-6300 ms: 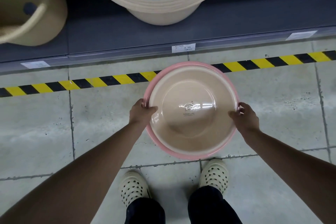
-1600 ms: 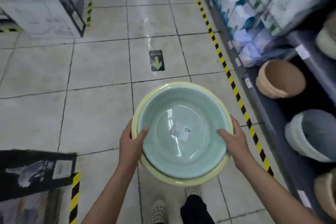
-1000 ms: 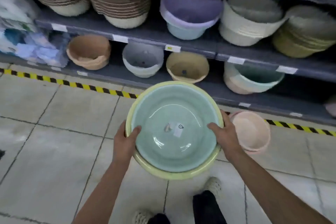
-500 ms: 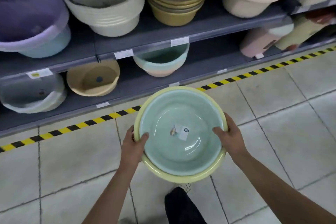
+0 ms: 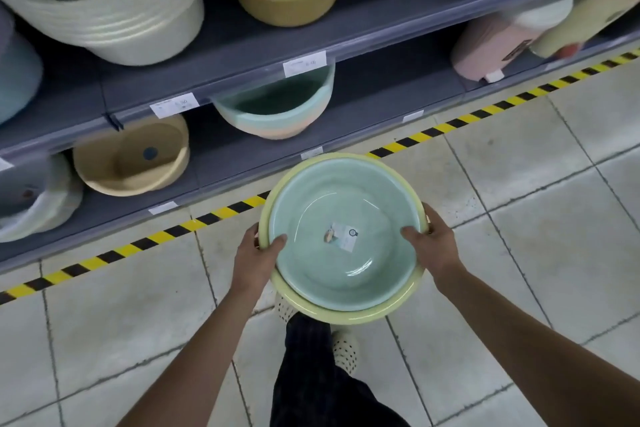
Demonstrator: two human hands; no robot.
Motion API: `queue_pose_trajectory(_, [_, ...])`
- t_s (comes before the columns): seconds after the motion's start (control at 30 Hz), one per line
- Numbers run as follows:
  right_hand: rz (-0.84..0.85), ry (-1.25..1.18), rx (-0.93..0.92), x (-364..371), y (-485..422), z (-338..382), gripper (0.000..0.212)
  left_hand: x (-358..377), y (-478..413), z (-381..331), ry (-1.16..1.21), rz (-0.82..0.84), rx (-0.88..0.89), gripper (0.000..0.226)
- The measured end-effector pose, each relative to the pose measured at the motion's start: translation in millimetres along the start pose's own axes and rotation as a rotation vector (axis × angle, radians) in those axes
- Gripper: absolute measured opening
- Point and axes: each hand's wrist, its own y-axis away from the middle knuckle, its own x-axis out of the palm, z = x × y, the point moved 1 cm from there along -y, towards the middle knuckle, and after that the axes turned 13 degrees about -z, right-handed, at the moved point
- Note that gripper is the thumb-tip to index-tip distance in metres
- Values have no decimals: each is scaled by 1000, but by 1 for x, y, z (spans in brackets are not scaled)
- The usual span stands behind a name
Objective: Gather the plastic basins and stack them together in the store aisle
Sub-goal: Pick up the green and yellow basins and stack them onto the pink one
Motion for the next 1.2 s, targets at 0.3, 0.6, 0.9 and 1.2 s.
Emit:
queue_pose_trajectory(0.3, [-47, 28, 127, 49, -107, -42, 57, 81, -90, 11, -116, 110, -55, 59])
queue_pose_trajectory(0.6, [24, 221, 56, 114, -203, -84, 56, 164, -171, 66, -114, 32, -187, 50])
queue_pose_trajectory(0.9, [67, 316, 12, 178, -282, -130, 61, 227, -232, 115, -177, -18, -207, 45])
queue_pose_trajectory(1.2, [55, 316, 67, 218, -323, -168, 63, 265, -266, 143, -140, -61, -275, 50])
